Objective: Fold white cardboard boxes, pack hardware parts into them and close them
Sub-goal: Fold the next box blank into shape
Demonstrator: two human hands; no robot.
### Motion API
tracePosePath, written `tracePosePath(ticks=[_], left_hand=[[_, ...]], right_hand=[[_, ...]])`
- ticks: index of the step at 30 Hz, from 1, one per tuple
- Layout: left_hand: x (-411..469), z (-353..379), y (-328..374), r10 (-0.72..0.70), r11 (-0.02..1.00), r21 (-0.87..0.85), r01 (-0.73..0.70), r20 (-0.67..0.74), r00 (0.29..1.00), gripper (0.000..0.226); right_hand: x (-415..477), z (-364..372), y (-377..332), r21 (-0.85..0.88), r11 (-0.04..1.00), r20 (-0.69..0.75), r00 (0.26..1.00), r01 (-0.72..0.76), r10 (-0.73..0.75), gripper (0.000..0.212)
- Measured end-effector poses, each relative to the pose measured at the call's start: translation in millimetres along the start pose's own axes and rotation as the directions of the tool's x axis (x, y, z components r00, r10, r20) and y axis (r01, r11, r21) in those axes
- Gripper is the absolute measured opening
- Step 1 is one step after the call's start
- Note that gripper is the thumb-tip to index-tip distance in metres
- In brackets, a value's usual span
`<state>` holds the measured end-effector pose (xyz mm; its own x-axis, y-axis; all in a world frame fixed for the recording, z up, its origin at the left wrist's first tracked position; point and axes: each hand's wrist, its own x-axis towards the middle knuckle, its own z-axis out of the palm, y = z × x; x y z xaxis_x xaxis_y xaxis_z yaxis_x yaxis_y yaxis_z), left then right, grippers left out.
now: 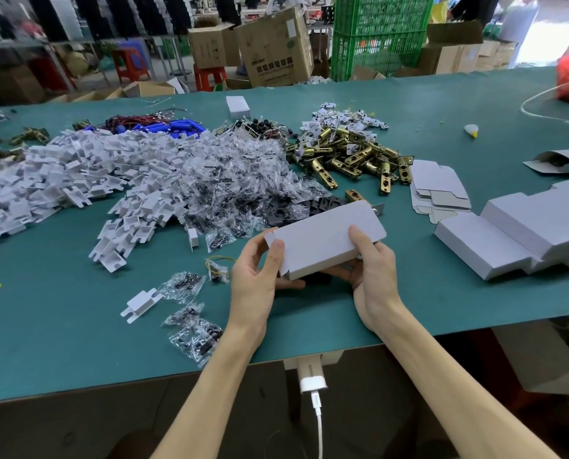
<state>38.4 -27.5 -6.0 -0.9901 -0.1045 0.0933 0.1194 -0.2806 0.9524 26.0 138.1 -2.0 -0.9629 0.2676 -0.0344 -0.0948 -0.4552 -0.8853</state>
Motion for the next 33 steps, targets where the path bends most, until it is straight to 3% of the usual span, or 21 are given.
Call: tracePosePath(ticks=[7,19,25,33], left_hand=[[0.4,-0.2,0.3,-0.027,0.999,-0.017,0.027,0.039,0.999,0.029],[0.0,0.1,-1.2,-0.003,1.0,0.024,0.003,0.023,1.0,0.03],[2.4,-0.4,-5.5,-0.002,0.99,0.141,0.002,-0.002,1.0,0.048],[3.8,-0.5,-4.6,-0.018,0.997,0.08,0.022,-0.054,0.998,0.031]], right_hand=[[0.0,0.4,1.4,-0.007,1.0,0.007,1.0,0.014,-0.014,0.023],[-0.8,1.5,-0.1,0.015,1.0,-0.013,1.0,-0.009,0.009,0.015],[-2.6,1.8,-1.3,0.003,1.0,0.019,1.0,-0.002,0.002,0.012],[-3.9,2.4,-1.1,0.014,1.0,0.06,0.998,-0.002,0.001,0.01]])
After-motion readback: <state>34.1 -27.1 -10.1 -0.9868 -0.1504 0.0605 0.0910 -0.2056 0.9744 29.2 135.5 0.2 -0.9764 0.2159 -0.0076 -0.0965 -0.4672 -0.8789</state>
